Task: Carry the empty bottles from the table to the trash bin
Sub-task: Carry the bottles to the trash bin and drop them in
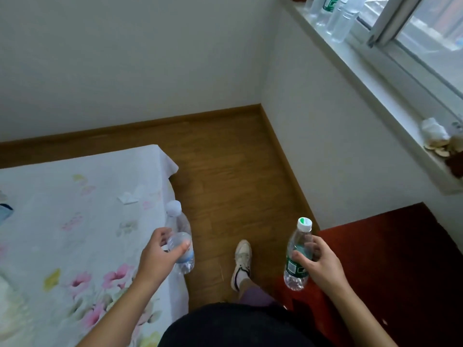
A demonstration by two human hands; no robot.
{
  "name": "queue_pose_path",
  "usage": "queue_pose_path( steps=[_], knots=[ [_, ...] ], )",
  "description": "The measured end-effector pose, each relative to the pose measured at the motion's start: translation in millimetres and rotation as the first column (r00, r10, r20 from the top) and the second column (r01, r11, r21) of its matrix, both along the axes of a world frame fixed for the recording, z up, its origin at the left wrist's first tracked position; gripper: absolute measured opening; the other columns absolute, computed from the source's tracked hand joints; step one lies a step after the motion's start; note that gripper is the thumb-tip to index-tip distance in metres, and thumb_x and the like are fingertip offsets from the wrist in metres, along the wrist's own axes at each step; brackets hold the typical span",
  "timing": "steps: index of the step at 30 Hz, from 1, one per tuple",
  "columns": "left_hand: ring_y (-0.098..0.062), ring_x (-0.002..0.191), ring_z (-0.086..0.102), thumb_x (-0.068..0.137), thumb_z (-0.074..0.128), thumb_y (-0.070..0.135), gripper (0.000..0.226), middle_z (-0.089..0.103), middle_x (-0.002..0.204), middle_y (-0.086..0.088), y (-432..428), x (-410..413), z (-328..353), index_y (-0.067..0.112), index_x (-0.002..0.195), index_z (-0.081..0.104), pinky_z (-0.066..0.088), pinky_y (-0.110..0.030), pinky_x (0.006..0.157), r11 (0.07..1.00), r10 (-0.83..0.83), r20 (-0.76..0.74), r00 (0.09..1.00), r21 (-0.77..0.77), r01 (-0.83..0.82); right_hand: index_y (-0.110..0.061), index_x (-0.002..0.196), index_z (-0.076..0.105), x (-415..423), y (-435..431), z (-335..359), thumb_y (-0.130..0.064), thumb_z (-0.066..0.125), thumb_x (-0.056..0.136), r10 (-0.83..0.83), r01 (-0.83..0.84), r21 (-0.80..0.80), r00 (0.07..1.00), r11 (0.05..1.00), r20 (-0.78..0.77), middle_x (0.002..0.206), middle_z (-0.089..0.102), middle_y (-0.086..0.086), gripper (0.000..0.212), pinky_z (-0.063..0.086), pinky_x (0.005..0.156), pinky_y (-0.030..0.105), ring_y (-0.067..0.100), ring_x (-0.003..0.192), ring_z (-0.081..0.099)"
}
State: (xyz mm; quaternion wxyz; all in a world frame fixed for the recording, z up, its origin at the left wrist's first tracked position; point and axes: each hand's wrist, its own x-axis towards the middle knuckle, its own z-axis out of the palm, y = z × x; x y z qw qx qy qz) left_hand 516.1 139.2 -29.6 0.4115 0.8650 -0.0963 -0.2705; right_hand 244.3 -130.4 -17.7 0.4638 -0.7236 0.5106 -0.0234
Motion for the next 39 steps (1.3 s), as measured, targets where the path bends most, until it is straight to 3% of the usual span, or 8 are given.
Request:
queue_pose_path(
  steps=[6, 12, 18, 23, 25, 29, 33, 39],
  knots=[
    [-0.016, 0.111, 0.056, 0.079, 0.080, 0.040, 0.055, 0.057, 0.120, 0.006, -49, 70, -11, 0.025, 0.125, 0.052, 0.051, -0.034, 0.089, 0.993, 0.073, -0.015, 0.997, 0.089, -0.072, -0.024, 0.130, 0.056, 82, -70, -18, -0.036, 0.078, 0.081, 0.001, 0.000, 0.035, 1.000, 0.999, -0.019, 0.117, 0.064, -0.002, 0.056, 0.050, 0.083, 0.035, 0.017, 0.106, 0.059],
    [-0.024, 0.114, 0.060, 0.078, 0.082, 0.037, 0.056, 0.060, 0.122, 0.000, -66, 126, -17, 0.021, 0.123, 0.054, 0.048, -0.035, 0.086, 0.942, 0.267, -0.027, 0.963, 0.218, -0.255, -0.026, 0.128, 0.055, 207, -136, -8, -0.035, 0.078, 0.080, 0.157, -0.160, 0.105, 0.987, 0.982, 0.038, 0.108, 0.059, -0.014, 0.054, 0.055, 0.090, 0.037, 0.010, 0.105, 0.057],
    [-0.025, 0.108, 0.063, 0.073, 0.087, 0.033, 0.053, 0.065, 0.114, -0.002, -60, 166, -24, 0.021, 0.116, 0.058, 0.046, -0.037, 0.084, 0.853, 0.500, -0.087, 0.861, 0.222, -0.473, -0.029, 0.133, 0.051, 349, -186, 2, -0.067, 0.071, 0.056, 0.391, -0.399, 0.100, 0.916, 0.912, 0.086, 0.125, 0.064, -0.008, 0.088, 0.057, 0.093, 0.041, 0.014, 0.114, 0.062],
    [-0.024, 0.100, 0.065, 0.048, 0.083, 0.059, 0.071, 0.069, 0.108, 0.000, -66, 226, -38, 0.026, 0.107, 0.061, 0.049, -0.040, 0.087, 0.789, 0.603, -0.129, 0.787, 0.242, -0.565, -0.026, 0.132, 0.052, 461, -220, 6, -0.067, 0.072, 0.058, 0.480, -0.485, 0.035, 0.872, 0.874, 0.091, 0.122, 0.065, -0.007, 0.088, 0.057, 0.092, 0.040, 0.013, 0.111, 0.063],
    [-0.025, 0.098, 0.066, 0.042, 0.079, 0.063, 0.076, 0.070, 0.105, 0.000, -74, 264, -48, 0.026, 0.106, 0.061, 0.050, -0.041, 0.088, 0.785, 0.608, -0.142, 0.781, 0.251, -0.566, -0.026, 0.133, 0.051, 498, -235, 2, -0.071, 0.068, 0.054, 0.488, -0.490, 0.010, 0.870, 0.872, 0.062, 0.121, 0.065, -0.008, 0.093, 0.057, 0.092, 0.040, 0.013, 0.110, 0.063],
    [-0.026, 0.098, 0.065, 0.041, 0.076, 0.069, 0.084, 0.069, 0.106, -0.003, -111, 351, -54, 0.024, 0.109, 0.060, 0.050, -0.041, 0.087, 0.824, 0.560, -0.164, 0.812, 0.220, -0.523, -0.025, 0.132, 0.051, 547, -265, -5, -0.056, 0.077, 0.065, 0.461, -0.462, -0.020, 0.887, 0.887, -0.020, 0.119, 0.065, -0.008, 0.078, 0.058, 0.090, 0.040, 0.013, 0.108, 0.064],
    [-0.023, 0.102, 0.061, 0.071, 0.086, 0.044, 0.060, 0.064, 0.113, -0.003, -172, 442, -37, 0.020, 0.118, 0.057, 0.047, -0.035, 0.082, 0.882, 0.466, -0.167, 0.869, 0.167, -0.440, -0.023, 0.133, 0.051, 573, -297, -11, -0.046, 0.080, 0.071, 0.397, -0.401, -0.033, 0.915, 0.916, -0.076, 0.118, 0.065, -0.005, 0.071, 0.055, 0.081, 0.031, 0.014, 0.103, 0.064],
    [-0.016, 0.103, 0.059, 0.078, 0.082, 0.042, 0.051, 0.059, 0.112, 0.005, -249, 558, -15, 0.029, 0.116, 0.051, 0.049, -0.027, 0.069, 0.936, 0.351, -0.125, 0.928, 0.052, -0.347, -0.018, 0.129, 0.054, 620, -345, -24, -0.038, 0.080, 0.076, 0.354, -0.367, -0.038, 0.916, 0.929, -0.188, 0.108, 0.064, -0.004, 0.062, 0.049, 0.067, 0.023, 0.013, 0.092, 0.062]
  ],
)
